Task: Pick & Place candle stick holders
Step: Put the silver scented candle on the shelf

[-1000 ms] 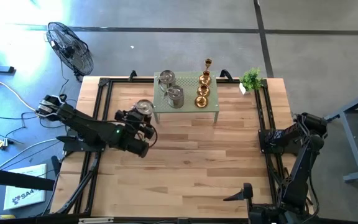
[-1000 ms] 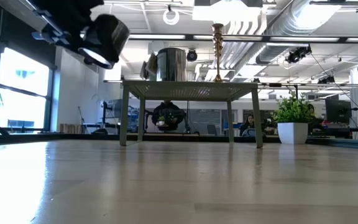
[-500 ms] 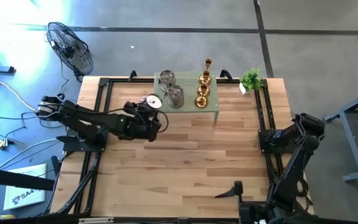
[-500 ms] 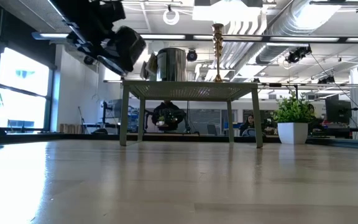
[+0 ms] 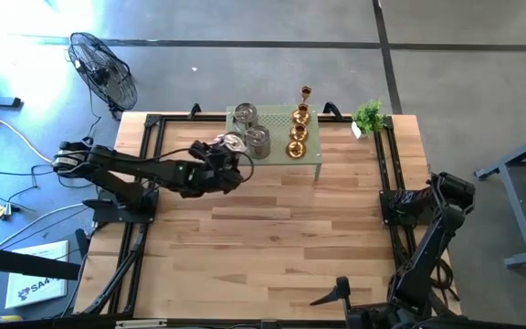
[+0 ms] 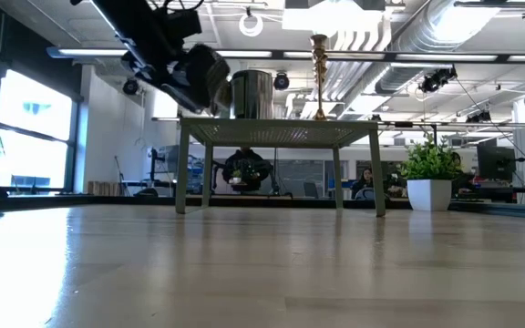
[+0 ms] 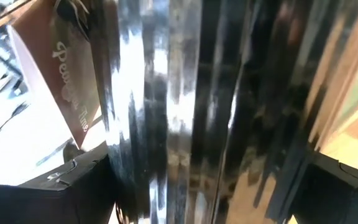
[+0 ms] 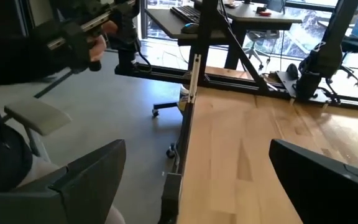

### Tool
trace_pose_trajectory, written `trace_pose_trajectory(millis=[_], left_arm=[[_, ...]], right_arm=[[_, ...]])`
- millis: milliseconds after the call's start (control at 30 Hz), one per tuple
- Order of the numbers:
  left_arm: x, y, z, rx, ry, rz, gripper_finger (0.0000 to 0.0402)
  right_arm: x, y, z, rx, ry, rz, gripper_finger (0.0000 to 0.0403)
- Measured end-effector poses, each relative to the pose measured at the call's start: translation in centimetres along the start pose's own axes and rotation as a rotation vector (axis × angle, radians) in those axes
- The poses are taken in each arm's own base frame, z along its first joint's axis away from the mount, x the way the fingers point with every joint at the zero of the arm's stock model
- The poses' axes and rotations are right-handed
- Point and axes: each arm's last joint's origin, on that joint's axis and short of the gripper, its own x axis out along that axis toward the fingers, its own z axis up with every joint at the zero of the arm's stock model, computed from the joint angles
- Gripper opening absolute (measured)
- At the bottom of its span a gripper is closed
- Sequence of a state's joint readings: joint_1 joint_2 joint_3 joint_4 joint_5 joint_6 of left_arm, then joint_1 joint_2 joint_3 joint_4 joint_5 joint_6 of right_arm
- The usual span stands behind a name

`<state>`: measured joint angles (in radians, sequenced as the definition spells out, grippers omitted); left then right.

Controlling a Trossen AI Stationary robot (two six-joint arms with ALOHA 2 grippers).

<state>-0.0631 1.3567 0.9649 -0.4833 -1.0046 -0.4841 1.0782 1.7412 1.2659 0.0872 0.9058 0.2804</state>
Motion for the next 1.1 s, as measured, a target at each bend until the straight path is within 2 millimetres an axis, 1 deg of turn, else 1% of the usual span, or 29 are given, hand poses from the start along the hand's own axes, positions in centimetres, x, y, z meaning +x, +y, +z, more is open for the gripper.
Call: trace_pose_trajectory(millis=[167, 400, 600, 733, 867, 1000, 1100], left_arm=[[0.3, -0.1, 0.7, -0.013, -0.030, -0.018, 0.0355], [0.2, -0.1, 0.6, -0.014, -0.035, -0.004, 0.0355], [0.2, -0.2, 0.6, -0.022, -0.033, -0.017, 0.0355], [-0.4, -0.5, 0.6, -0.024, -0.049, -0.027, 0.0355], [-1.6, -0.6, 0.7, -0.037, -0.090, -0.026, 0.0355], [-2.6, -0.3, 0.8, -0.035, -0.110, -0.033, 0.0355], [-3.0, 0.3, 0.7, -0.034, -0.098, -0.029, 0.0355]], right_arm=[[0.0, 0.0, 0.0, 0.030, 0.000, 0.000, 0.0391], [0.5, 0.4, -0.8, 0.024, 0.008, 0.002, 0.0391], [0.5, 0.5, -0.8, 0.029, 0.009, 0.016, 0.0391], [0.5, 0.5, -0.8, 0.029, 0.011, 0.022, 0.0391], [0.5, 0.5, -0.8, 0.029, 0.011, 0.022, 0.0391], [0.5, 0.5, -0.8, 0.028, 0.012, 0.028, 0.0391], [0.5, 0.6, -0.8, 0.029, 0.013, 0.033, 0.0391]])
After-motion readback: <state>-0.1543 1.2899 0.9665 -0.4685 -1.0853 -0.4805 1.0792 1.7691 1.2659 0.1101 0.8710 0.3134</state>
